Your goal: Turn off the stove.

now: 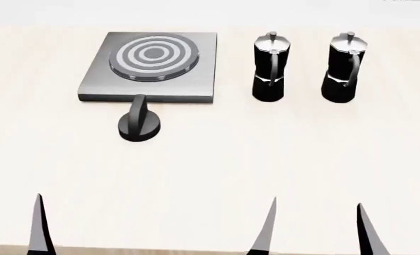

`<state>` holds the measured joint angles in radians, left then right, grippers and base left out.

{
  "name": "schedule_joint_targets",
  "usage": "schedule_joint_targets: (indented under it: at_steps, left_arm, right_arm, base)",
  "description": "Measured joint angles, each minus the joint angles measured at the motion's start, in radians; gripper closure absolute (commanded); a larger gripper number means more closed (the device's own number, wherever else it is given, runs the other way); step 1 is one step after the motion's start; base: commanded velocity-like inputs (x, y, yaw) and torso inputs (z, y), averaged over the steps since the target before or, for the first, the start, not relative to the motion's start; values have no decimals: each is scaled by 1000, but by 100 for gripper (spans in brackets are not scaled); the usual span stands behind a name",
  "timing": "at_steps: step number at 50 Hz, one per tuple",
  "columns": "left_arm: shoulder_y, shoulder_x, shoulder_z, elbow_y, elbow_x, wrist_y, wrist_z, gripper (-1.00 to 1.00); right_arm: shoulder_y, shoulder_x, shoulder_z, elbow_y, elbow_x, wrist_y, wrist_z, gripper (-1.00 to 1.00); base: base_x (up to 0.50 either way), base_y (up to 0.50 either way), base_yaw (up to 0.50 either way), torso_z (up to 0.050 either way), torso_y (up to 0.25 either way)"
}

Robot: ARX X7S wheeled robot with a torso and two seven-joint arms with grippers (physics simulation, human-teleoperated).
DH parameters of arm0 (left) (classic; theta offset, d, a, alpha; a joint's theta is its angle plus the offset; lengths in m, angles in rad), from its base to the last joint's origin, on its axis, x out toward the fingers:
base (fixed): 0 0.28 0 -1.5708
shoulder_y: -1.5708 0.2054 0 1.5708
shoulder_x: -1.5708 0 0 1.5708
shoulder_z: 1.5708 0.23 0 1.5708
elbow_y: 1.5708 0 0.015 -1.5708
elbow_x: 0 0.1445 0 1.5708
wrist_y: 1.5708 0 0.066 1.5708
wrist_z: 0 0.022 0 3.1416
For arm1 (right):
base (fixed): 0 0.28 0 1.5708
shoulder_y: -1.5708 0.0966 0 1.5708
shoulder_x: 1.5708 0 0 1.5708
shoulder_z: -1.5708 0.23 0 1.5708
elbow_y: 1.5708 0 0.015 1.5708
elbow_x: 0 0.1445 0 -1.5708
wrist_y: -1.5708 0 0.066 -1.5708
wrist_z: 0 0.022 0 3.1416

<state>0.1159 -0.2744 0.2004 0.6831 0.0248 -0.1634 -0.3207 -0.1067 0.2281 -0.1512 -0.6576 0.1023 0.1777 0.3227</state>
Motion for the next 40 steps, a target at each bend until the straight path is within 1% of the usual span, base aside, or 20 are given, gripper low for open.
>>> schedule_joint_targets:
  at_steps: [40]
  left_arm:
    - [0, -21, 13, 11, -10, 0, -31, -100]
  right_arm:
    - [-4, 20, -11, -5, 21, -12, 19, -100]
  base:
    - [166, 0, 0, 0, 0]
